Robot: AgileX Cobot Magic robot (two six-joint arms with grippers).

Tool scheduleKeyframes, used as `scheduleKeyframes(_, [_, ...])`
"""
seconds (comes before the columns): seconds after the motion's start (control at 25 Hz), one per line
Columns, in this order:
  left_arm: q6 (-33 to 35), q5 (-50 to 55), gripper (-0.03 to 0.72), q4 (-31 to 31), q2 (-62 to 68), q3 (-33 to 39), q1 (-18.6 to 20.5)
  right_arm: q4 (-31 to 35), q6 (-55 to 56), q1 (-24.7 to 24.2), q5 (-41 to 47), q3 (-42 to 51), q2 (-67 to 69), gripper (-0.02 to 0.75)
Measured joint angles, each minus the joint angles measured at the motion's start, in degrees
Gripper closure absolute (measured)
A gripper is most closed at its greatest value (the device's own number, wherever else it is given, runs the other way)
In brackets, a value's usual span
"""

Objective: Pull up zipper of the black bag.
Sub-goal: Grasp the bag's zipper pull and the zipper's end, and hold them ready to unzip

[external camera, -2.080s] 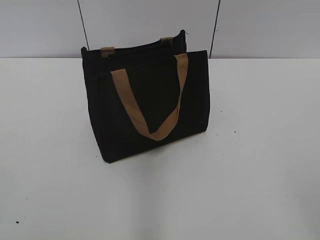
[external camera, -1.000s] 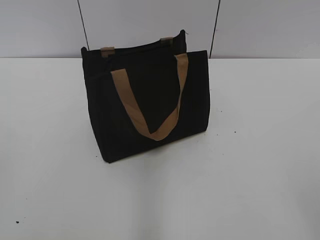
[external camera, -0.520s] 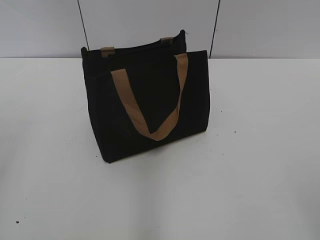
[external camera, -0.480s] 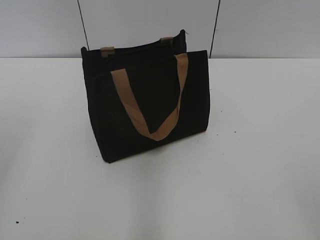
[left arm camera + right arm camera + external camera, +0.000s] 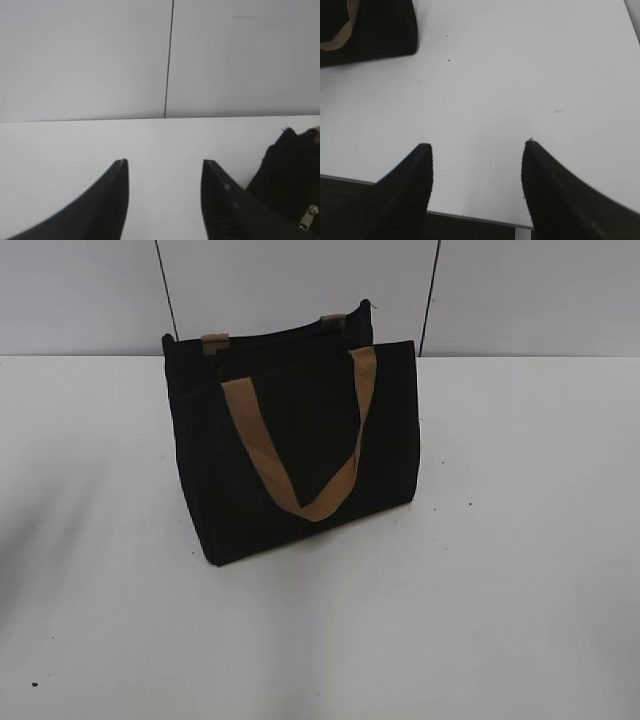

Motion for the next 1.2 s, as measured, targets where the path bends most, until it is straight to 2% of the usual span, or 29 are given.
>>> scheduleKeyframes(0.2, [-0.3,-7.8,0.34,-0.7,11.3,0.2,-5.8,0.0,0.0,0.0,0.1,0.0,0.0,0.301])
scheduleKeyframes(0.32, [-0.3,-11.0,0.34,-0.7,16.5,0.3,-7.4,0.0,0.0,0.0,0.0,0.0,0.0,0.301])
scheduleKeyframes(0.52, [-0.4,-16.9,0.34,0.0,23.9,0.6,-7.5,0.0,0.0,0.0,0.0,0.0,0.0,0.301])
scheduleKeyframes(0.8, [-7.1,-24.5,0.34,11.0,34.3,0.6,-7.5,0.0,0.0,0.0,0.0,0.0,0.0,0.301])
scheduleKeyframes(1.2, [-8.1,-39.5,0.34,17.9,47.4,0.6,-7.5,0.0,0.0,0.0,0.0,0.0,0.0,0.301])
